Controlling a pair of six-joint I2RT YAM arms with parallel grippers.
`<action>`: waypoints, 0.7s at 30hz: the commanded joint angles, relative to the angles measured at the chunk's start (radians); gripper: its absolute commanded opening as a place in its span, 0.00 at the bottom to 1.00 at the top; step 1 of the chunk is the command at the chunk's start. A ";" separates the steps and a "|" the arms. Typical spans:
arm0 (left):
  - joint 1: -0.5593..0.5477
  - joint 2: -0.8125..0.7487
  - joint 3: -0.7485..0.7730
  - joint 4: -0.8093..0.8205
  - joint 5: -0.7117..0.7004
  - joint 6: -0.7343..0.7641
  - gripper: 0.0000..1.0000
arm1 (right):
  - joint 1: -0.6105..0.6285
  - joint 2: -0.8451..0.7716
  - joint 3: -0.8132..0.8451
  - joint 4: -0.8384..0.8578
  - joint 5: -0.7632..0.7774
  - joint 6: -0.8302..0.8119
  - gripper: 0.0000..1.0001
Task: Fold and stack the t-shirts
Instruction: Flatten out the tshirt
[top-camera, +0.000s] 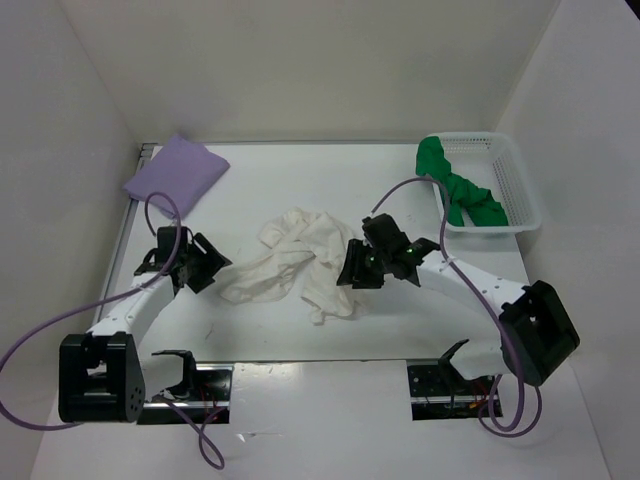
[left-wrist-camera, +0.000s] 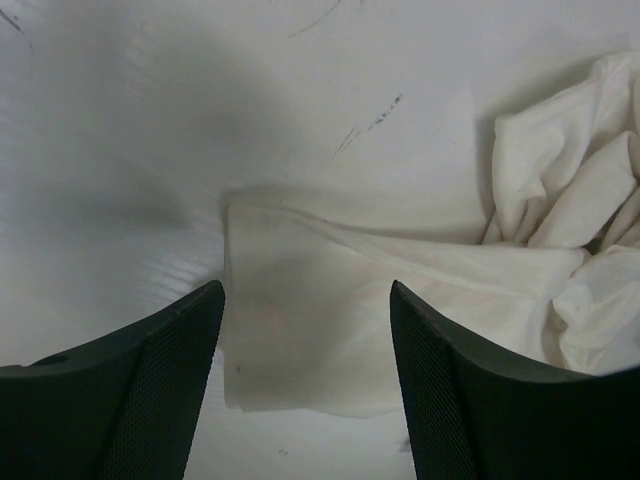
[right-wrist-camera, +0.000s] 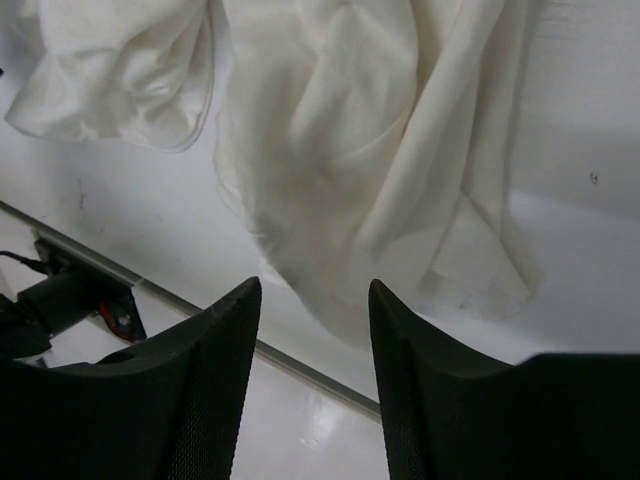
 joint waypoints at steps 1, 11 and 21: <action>0.003 0.030 -0.003 0.108 -0.047 -0.014 0.74 | 0.014 0.032 0.069 0.010 0.057 -0.044 0.54; -0.040 0.251 0.039 0.139 -0.034 0.034 0.55 | 0.035 0.104 0.152 -0.037 0.112 -0.099 0.55; -0.049 0.184 0.083 0.136 -0.021 0.034 0.15 | 0.045 0.210 0.240 0.002 0.136 -0.090 0.22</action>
